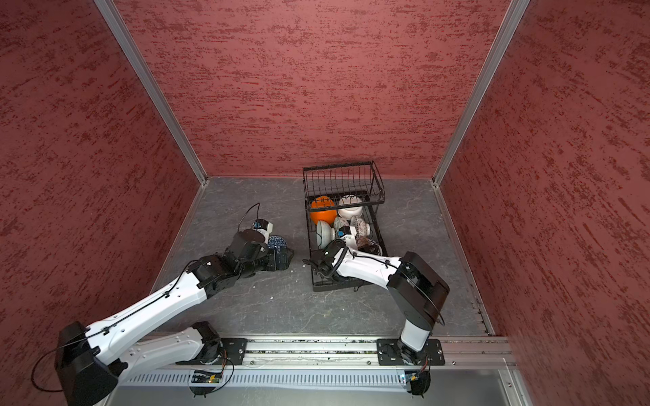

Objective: Load the bowls into the dish rack
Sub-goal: 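Lower the orange-white bowl into a rack slot with the right gripper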

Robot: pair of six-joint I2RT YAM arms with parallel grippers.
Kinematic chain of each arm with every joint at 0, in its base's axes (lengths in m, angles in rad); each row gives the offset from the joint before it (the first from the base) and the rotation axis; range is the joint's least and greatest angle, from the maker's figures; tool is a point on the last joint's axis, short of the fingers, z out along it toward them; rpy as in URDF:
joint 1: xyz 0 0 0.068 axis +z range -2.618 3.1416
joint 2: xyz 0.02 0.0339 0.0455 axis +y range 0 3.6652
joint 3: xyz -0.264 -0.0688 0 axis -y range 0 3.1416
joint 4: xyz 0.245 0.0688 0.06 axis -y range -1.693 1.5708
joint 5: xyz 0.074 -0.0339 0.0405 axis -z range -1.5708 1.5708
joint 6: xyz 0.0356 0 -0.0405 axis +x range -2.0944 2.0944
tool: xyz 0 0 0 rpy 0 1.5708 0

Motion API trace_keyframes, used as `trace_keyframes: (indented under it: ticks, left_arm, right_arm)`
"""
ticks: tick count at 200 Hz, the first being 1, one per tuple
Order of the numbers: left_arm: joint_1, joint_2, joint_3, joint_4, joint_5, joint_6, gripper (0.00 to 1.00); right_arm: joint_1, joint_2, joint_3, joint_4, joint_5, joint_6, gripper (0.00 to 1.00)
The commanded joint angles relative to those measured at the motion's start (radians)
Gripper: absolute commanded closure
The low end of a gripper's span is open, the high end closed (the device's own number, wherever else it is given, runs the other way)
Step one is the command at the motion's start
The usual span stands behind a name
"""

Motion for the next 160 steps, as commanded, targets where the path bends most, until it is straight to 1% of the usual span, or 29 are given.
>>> trace_keyframes:
  ticks: [1,13,22,58,107,160]
  left_arm:
    - [0.010,-0.005,-0.012,0.013,0.008,0.012,0.01]
    - [0.013,-0.003,-0.015,0.016,0.011,0.013,0.01]
    - [0.015,-0.002,-0.016,0.019,0.013,0.013,0.01]
    - [0.023,0.005,-0.020,0.021,0.021,0.016,0.01]
    - [0.037,-0.005,-0.034,0.020,0.026,0.014,0.01]
    - [0.050,-0.006,-0.046,0.030,0.041,0.010,0.00]
  right_arm:
    - [-0.017,-0.089,-0.033,0.226,-0.007,-0.180,1.00]
    - [-0.023,-0.106,-0.050,0.283,-0.027,-0.231,1.00]
    - [-0.026,-0.108,-0.055,0.301,-0.028,-0.247,1.00]
    - [-0.026,-0.065,-0.066,0.359,-0.049,-0.321,1.00]
    - [-0.026,-0.018,-0.073,0.398,-0.056,-0.351,1.00]
    - [-0.025,0.030,-0.055,0.373,-0.020,-0.330,1.00]
